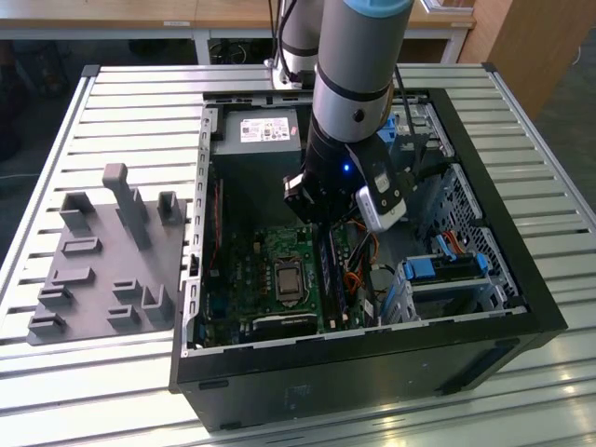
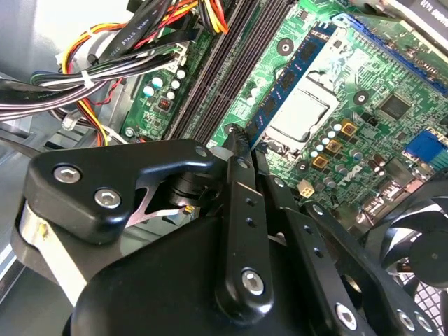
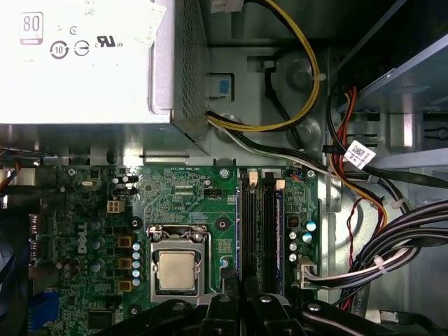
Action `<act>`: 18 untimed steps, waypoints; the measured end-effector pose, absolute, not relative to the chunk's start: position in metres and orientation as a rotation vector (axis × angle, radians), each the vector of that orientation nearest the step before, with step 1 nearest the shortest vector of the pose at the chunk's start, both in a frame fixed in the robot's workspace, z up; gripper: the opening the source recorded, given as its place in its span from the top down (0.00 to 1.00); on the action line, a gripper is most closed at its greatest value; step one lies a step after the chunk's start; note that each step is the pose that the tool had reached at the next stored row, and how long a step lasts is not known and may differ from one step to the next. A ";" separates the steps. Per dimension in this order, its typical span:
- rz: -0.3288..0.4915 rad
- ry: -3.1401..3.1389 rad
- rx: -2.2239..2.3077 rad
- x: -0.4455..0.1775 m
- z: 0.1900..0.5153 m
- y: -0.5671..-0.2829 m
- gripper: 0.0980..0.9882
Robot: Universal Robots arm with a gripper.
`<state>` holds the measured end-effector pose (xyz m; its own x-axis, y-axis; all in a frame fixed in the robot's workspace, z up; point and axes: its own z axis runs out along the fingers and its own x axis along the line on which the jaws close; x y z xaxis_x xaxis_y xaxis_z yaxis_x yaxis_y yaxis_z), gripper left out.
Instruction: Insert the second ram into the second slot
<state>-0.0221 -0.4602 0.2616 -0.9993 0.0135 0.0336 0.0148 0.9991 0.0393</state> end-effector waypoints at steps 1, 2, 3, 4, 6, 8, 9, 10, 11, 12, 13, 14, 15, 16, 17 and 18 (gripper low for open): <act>-0.062 -3.108 -0.022 -0.022 0.261 -0.460 0.95; -0.061 -3.108 -0.022 -0.022 0.261 -0.460 0.95; -0.061 -3.107 -0.022 -0.022 0.260 -0.461 0.95; -0.061 -3.107 -0.022 -0.022 0.260 -0.462 0.95; -0.061 -3.107 -0.022 -0.022 0.259 -0.464 0.95; -0.062 -3.107 -0.022 -0.021 0.258 -0.466 0.95; -0.063 -3.107 -0.022 -0.020 0.257 -0.467 0.95; -0.066 -3.107 -0.022 -0.019 0.256 -0.467 0.95; -0.068 -3.107 -0.022 -0.018 0.255 -0.467 0.95; -0.069 -3.107 -0.022 -0.017 0.254 -0.468 0.95; -0.069 -3.106 -0.022 -0.017 0.254 -0.468 0.95; -0.069 -3.106 -0.022 -0.017 0.254 -0.468 0.95; -0.069 -3.106 -0.022 -0.017 0.253 -0.468 0.95; -0.069 -3.106 -0.022 -0.017 0.252 -0.468 0.95; -0.069 -3.107 -0.022 -0.017 0.250 -0.468 0.95; -0.069 -3.106 -0.022 -0.017 0.248 -0.468 0.95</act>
<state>-0.0166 -0.4678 0.2482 -0.9993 0.0133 0.0346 0.0148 0.9989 0.0443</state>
